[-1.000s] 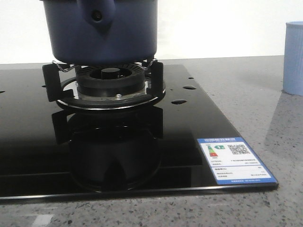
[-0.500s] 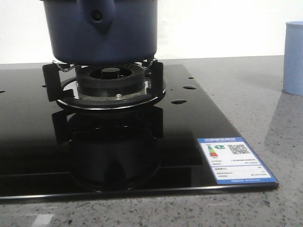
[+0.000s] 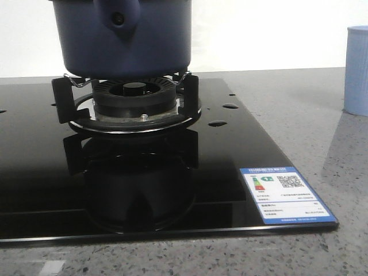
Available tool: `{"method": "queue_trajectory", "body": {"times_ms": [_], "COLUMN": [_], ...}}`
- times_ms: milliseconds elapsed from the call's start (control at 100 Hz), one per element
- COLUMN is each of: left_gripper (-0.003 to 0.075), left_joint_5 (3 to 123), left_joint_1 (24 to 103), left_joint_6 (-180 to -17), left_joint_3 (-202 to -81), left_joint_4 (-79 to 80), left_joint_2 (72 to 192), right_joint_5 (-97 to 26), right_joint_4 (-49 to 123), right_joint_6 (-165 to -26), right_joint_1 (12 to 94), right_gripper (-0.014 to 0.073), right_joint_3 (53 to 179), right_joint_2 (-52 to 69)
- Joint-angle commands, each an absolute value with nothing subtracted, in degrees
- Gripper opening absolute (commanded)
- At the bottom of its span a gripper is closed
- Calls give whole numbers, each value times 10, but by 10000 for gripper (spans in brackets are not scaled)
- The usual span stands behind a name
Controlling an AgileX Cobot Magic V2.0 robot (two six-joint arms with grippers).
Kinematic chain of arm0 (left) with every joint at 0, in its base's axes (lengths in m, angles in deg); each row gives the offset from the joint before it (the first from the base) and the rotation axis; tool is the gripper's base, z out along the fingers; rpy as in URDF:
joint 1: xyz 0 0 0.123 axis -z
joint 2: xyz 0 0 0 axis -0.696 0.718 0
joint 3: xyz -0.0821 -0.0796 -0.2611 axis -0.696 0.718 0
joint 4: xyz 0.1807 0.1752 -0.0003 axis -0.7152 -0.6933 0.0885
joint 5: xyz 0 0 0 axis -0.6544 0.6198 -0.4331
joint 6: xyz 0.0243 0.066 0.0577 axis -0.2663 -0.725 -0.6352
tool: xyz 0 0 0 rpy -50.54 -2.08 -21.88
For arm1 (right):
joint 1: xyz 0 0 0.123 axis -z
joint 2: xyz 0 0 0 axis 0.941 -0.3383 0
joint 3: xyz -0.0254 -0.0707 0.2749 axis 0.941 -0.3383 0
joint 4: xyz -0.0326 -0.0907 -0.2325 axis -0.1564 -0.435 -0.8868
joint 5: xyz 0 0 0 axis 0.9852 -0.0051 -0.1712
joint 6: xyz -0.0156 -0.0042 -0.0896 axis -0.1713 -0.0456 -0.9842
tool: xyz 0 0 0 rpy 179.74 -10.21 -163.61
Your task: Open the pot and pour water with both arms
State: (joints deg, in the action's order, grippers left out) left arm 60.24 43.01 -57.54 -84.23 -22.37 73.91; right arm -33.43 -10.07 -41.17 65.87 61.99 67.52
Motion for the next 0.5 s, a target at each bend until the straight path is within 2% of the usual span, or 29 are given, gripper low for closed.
{"method": "queue_trajectory", "body": {"times_ms": [0, 70, 140, 360, 490], "left_gripper": [-20, -20, -20, -20, -20], "left_joint_5": [564, 564, 564, 564, 564], "left_joint_1": [429, 429, 429, 429, 429], "left_joint_6": [-576, -576, -576, -576, -576], "left_joint_3": [-836, -836, -836, -836, -836], "left_joint_4": [-218, -218, -218, -218, -218], "left_joint_2": [723, 723, 723, 723, 723], "right_joint_5": [-363, -387, -365, -289, -282], "right_joint_4": [28, 119, 163, 231, 229], "right_joint_6": [-503, -627, -694, -720, -720], "right_joint_1": [658, 658, 658, 706, 732], "right_gripper": [-60, -60, -60, -60, -60], "right_joint_3": [633, 625, 607, 536, 535], "right_joint_2": [671, 671, 677, 686, 686]}}
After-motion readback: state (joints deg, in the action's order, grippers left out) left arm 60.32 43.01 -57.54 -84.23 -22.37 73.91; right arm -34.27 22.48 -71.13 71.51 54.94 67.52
